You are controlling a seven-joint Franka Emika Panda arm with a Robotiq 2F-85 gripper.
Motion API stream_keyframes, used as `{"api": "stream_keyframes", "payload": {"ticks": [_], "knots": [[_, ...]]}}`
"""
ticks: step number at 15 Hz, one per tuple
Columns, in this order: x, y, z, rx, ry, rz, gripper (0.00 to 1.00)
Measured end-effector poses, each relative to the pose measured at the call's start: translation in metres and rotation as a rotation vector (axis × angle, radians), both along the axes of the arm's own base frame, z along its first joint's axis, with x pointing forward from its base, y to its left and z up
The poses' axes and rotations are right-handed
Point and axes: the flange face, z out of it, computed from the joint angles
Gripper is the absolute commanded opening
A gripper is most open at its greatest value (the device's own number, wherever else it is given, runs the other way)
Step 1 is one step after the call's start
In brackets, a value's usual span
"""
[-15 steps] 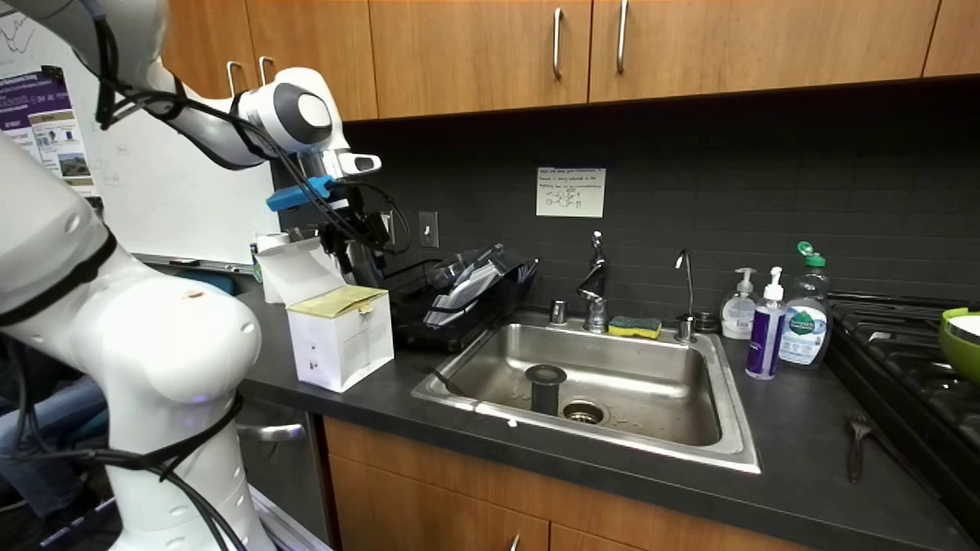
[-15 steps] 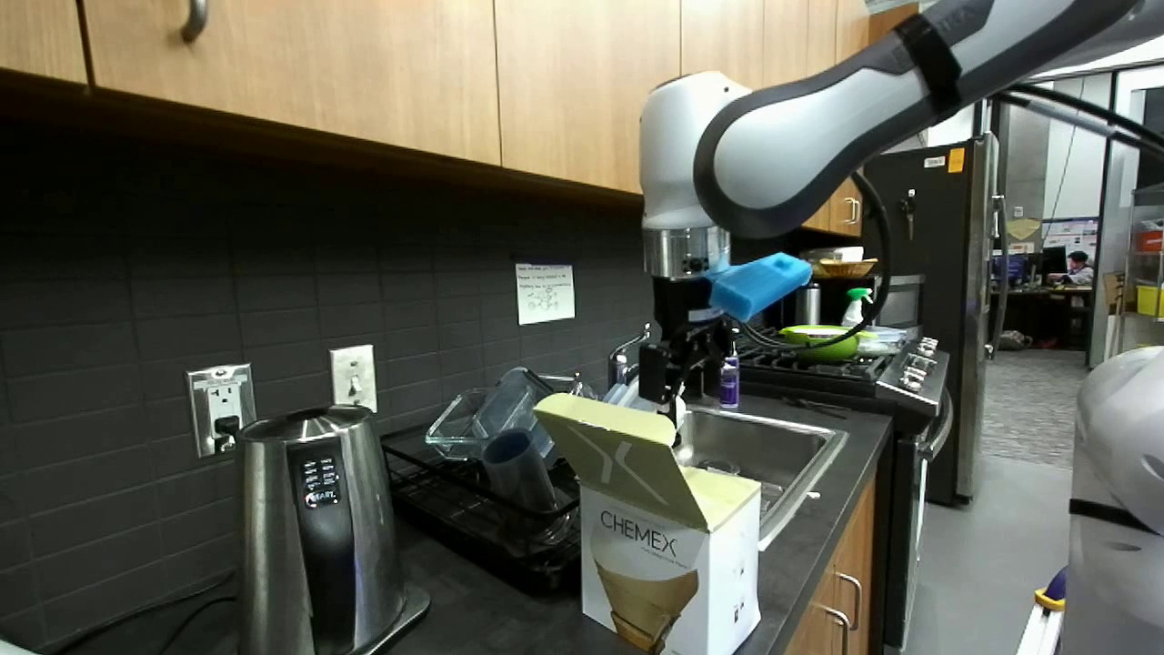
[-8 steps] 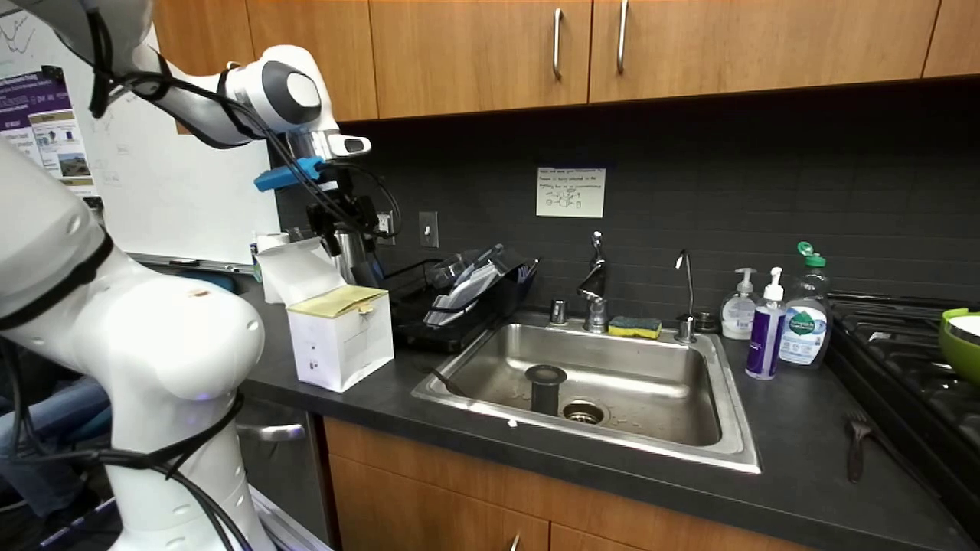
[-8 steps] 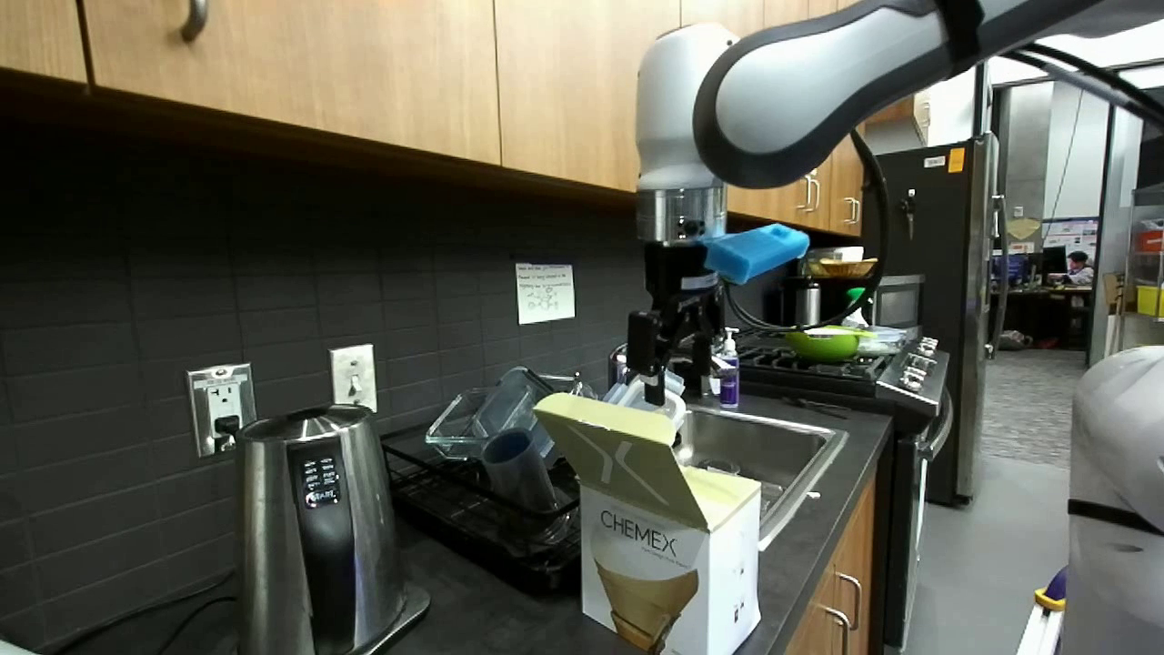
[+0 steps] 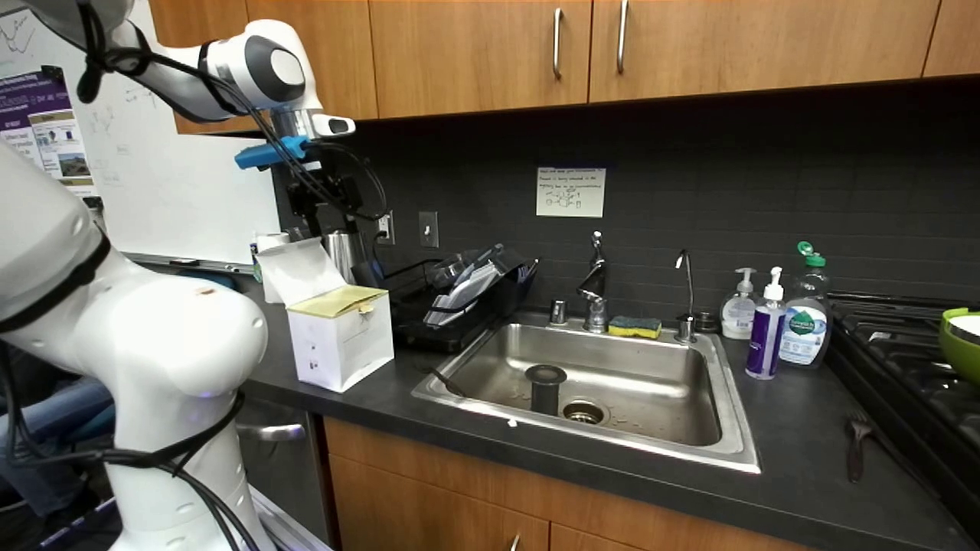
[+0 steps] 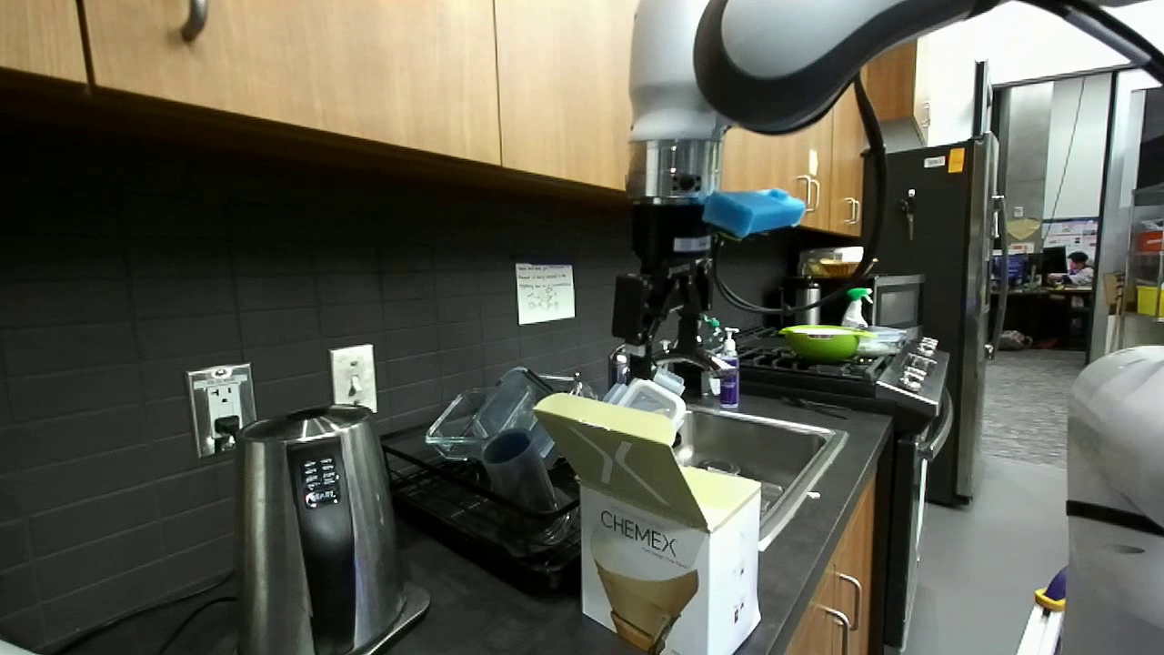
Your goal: Close the white box
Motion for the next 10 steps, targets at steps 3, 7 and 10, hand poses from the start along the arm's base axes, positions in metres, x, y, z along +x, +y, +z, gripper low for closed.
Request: {"api": "stream_keyframes", "payload": {"ticks": [3,7,10], "knots": [[-0.004,0.012,0.011,0.011,-0.004,0.035,1.00],[-0.010,0.032,0.023,0.014,-0.024,0.086,1.00],[-0.012,0.048,0.026,0.010,-0.027,0.123,1.00]]}}
